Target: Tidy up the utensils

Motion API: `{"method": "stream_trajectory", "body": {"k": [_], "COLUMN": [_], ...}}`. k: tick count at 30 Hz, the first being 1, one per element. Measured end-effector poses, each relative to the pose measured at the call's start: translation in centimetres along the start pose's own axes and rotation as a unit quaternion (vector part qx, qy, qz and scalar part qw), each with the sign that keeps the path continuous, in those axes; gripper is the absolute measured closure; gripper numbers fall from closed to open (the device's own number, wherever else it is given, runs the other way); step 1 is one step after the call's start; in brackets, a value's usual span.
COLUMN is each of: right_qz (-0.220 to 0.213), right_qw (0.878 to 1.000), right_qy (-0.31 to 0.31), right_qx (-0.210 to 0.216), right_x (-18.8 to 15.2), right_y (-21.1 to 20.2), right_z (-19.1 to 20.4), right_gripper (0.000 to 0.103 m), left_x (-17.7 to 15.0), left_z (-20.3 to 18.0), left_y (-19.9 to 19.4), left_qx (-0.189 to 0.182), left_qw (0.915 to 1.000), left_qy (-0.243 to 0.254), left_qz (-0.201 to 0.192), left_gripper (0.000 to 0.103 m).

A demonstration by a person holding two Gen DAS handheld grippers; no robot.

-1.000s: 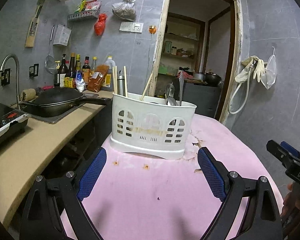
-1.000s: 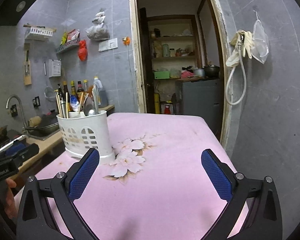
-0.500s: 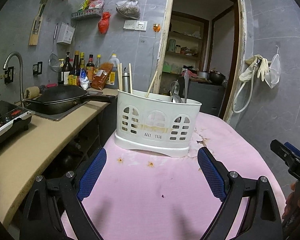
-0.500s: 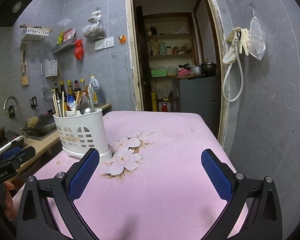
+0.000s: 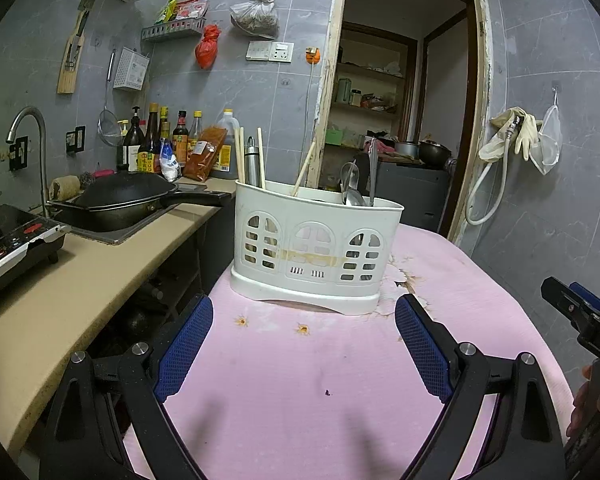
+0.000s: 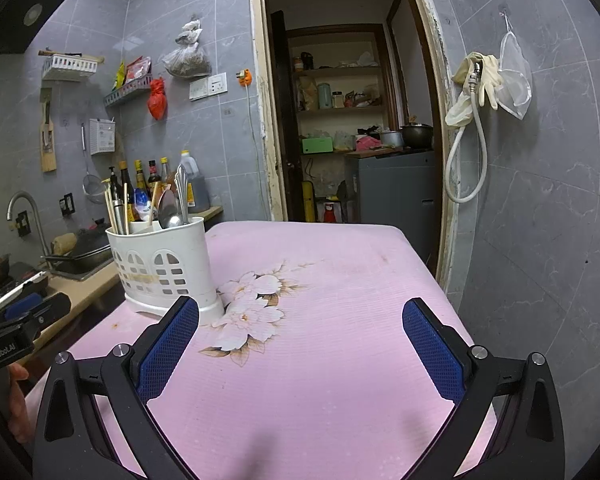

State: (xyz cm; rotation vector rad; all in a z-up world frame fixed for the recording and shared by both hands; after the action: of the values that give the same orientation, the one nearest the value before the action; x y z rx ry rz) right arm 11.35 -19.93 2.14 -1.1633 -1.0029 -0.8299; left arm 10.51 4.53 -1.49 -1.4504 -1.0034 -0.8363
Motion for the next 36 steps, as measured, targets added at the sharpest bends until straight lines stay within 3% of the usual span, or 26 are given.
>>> {"method": "stream_trajectory", "body": {"k": [36], "right_qz": [0.01], "right_qw": [1.0], "right_qy": [0.002], "right_qx": [0.005], "right_x": [-0.46], "right_y": [0.38], "right_z": [0.41], "right_gripper": [0.0], "left_x": [-0.39], "left_z": [0.19], "left_y": [0.36], "left_qx": [-0.002], "left_qw": [1.0], "left_qy": [0.003], "left_qz": [0.007], "left_gripper": [0.014]}}
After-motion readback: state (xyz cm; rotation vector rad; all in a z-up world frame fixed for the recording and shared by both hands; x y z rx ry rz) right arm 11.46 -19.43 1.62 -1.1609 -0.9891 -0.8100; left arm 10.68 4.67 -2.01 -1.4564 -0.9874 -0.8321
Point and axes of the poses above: each gripper's, at about its wrist camera, not at the fingertips, and y roughly the way its jaws point, z to its left, x to its top, the point moved 5 cm from there along y, roughly the way its jaws point, and after that the axes turned 4 degrees about x, right-handed, at the moved point
